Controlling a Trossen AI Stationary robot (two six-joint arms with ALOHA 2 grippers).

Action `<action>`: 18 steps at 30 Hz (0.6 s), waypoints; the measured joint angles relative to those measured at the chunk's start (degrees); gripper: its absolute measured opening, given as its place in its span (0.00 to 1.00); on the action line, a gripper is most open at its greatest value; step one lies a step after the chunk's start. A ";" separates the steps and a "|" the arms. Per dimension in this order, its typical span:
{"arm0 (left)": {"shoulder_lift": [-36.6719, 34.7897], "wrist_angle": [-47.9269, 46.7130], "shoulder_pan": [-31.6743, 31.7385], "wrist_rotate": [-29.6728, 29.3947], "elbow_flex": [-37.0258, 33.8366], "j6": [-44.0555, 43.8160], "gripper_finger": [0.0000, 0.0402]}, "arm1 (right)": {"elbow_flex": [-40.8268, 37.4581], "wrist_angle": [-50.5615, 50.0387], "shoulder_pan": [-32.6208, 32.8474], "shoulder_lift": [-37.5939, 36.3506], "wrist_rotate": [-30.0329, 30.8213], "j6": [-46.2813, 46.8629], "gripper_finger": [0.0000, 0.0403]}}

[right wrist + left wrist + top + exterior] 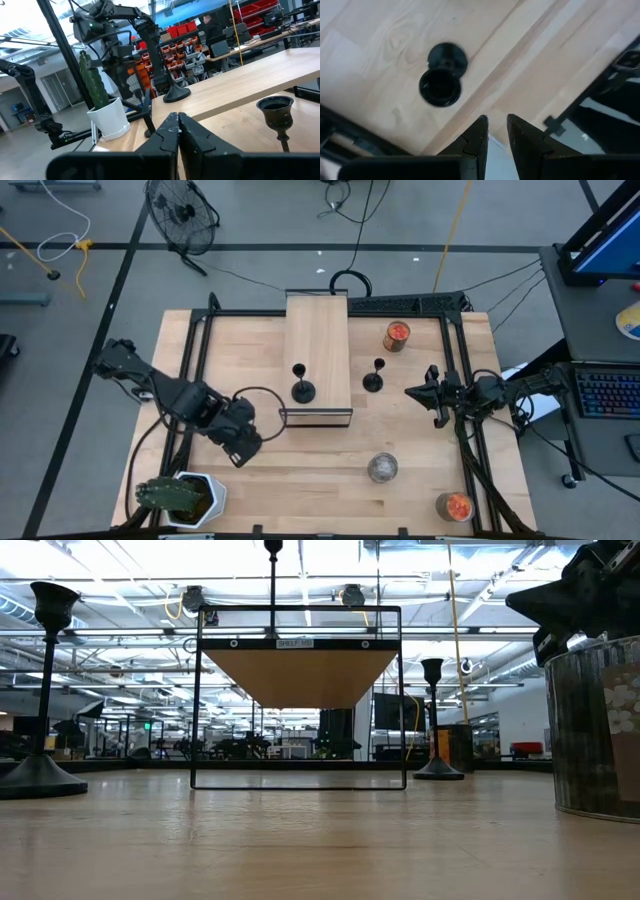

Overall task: Pick & Place candle stick holders
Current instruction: Put the bottom black candle holder on the shelf

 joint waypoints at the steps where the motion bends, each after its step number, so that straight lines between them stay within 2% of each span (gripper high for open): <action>1: 0.00 -0.01 -0.13 -0.10 -0.31 -0.03 0.20 | 0.00 0.01 0.01 0.01 0.00 0.00 0.00; 10: 0.00 -0.03 -0.56 -4.65 -0.88 2.42 0.20 | 0.02 0.00 0.02 0.00 0.02 0.00 0.00; 18: 0.00 -0.15 -1.47 -4.99 -0.88 7.84 0.20 | 0.00 0.00 0.02 0.00 0.04 -0.17 0.00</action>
